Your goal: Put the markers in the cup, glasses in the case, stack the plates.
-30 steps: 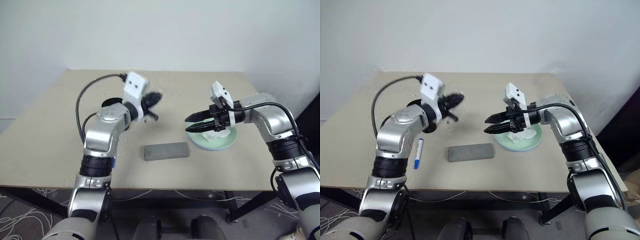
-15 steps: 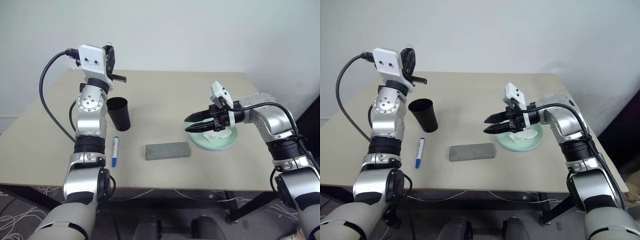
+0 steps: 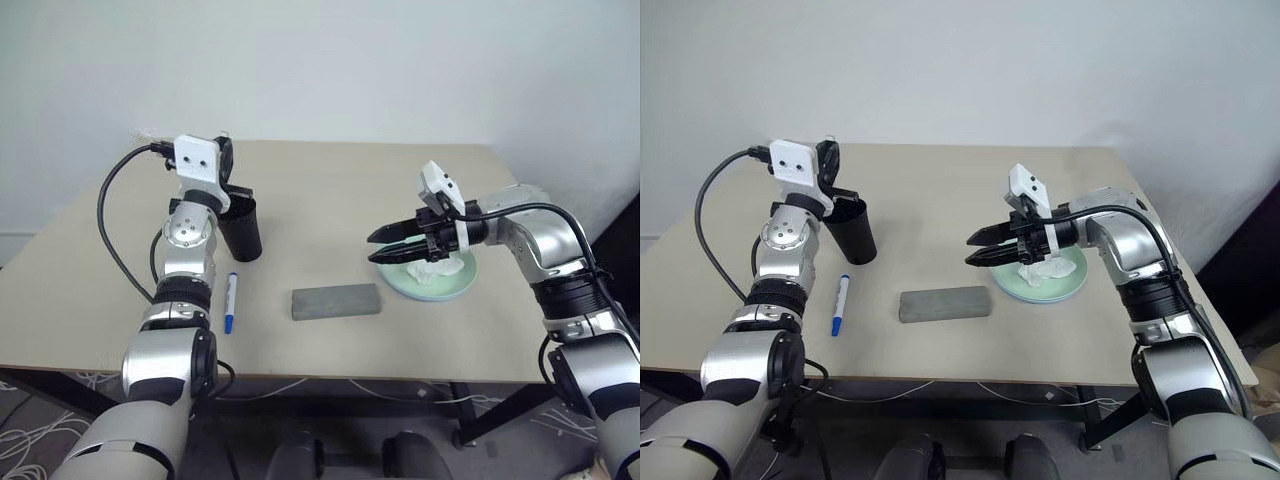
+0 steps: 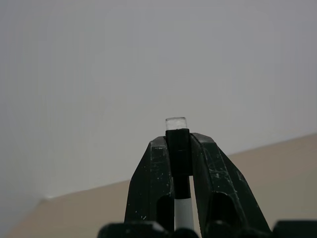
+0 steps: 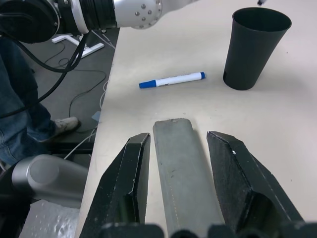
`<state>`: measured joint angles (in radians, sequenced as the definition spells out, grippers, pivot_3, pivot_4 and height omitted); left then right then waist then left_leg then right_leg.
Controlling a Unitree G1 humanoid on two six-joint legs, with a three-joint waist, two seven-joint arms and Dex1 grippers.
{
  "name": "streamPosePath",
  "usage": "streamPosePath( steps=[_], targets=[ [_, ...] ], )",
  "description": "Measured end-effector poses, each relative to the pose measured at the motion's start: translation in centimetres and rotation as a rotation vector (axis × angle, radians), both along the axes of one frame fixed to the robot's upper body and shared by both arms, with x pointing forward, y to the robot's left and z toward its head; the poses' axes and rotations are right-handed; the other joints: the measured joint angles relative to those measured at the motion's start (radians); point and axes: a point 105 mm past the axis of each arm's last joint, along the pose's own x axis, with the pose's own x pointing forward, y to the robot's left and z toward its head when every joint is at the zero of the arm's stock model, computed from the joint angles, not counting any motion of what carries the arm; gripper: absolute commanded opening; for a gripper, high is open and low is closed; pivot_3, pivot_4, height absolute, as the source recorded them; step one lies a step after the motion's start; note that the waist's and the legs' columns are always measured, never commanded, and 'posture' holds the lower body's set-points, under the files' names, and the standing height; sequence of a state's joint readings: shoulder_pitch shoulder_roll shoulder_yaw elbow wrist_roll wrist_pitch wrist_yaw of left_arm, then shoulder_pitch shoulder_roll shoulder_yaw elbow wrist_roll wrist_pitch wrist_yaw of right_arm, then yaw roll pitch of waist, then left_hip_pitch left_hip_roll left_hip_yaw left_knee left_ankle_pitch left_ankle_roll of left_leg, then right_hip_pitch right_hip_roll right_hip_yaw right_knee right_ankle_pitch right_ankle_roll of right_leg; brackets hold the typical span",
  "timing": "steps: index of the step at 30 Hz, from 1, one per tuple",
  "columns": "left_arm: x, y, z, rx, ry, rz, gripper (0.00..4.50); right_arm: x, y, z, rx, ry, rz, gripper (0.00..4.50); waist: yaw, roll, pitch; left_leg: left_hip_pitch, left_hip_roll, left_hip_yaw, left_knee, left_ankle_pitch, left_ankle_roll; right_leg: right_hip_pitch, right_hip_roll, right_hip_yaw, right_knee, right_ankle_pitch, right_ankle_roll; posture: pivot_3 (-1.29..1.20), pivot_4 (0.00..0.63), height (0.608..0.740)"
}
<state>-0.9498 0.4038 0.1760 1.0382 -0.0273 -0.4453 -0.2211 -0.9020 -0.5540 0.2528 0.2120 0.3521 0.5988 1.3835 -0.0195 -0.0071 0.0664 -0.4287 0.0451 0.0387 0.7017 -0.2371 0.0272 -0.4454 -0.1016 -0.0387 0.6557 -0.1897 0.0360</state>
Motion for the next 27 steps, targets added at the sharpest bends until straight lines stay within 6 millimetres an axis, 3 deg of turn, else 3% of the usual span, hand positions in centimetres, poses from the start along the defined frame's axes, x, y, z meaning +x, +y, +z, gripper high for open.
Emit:
streamPosePath(
  steps=[1,10,16,20,23,27],
  targets=[
    [0.1,-0.1,0.0,0.003,0.003,-0.001,0.11,0.0,0.0,0.0,0.001,0.002,-0.001,1.97,0.0,0.0,0.0,0.0,0.0,0.0,0.0,0.0,0.0,0.0,0.0,0.0,0.0,0.0,0.0,0.0,0.0,0.702],
    [0.1,-0.3,-0.5,0.01,0.016,-0.01,3.07,0.1,0.0,0.0,0.003,0.005,-0.002,1.97,0.0,0.0,0.0,0.0,0.0,0.0,0.0,0.0,0.0,0.0,0.0,0.0,0.0,0.0,0.0,0.0,0.0,0.702],
    [-0.4,-0.6,1.2,0.047,0.001,-0.038,3.07,0.1,0.1,0.1,0.002,0.008,-0.005,1.97,-0.001,0.0,0.0,-0.001,0.0,0.0,0.0,0.0,0.0,-0.001,0.0,0.0,0.0,0.0,0.0,0.0,0.0,0.702],
    [-0.8,-0.6,2.4,0.027,0.11,-0.005,3.07,0.0,0.1,0.1,0.0,0.005,-0.005,1.97,-0.002,0.0,0.0,-0.001,0.0,0.0,-0.001,0.0,0.0,-0.001,0.0,0.0,0.0,0.0,0.0,0.0,0.0,0.702],
    [-2.3,-1.4,2.3,0.066,0.308,-0.032,3.07,0.0,0.1,0.2,-0.001,0.004,-0.005,1.97,-0.006,0.0,0.0,-0.001,0.0,-0.001,-0.001,0.0,0.0,-0.001,0.0,0.0,0.001,0.0,0.0,0.0,0.0,0.702],
    [-6.3,-4.2,-0.3,0.133,0.632,-0.178,3.07,0.0,0.1,0.2,0.0,0.004,-0.003,1.97,-0.01,0.0,0.001,0.0,0.0,-0.001,-0.002,0.0,-0.001,-0.001,0.0,0.0,0.0,0.0,0.0,0.0,0.0,0.702]
  ],
)
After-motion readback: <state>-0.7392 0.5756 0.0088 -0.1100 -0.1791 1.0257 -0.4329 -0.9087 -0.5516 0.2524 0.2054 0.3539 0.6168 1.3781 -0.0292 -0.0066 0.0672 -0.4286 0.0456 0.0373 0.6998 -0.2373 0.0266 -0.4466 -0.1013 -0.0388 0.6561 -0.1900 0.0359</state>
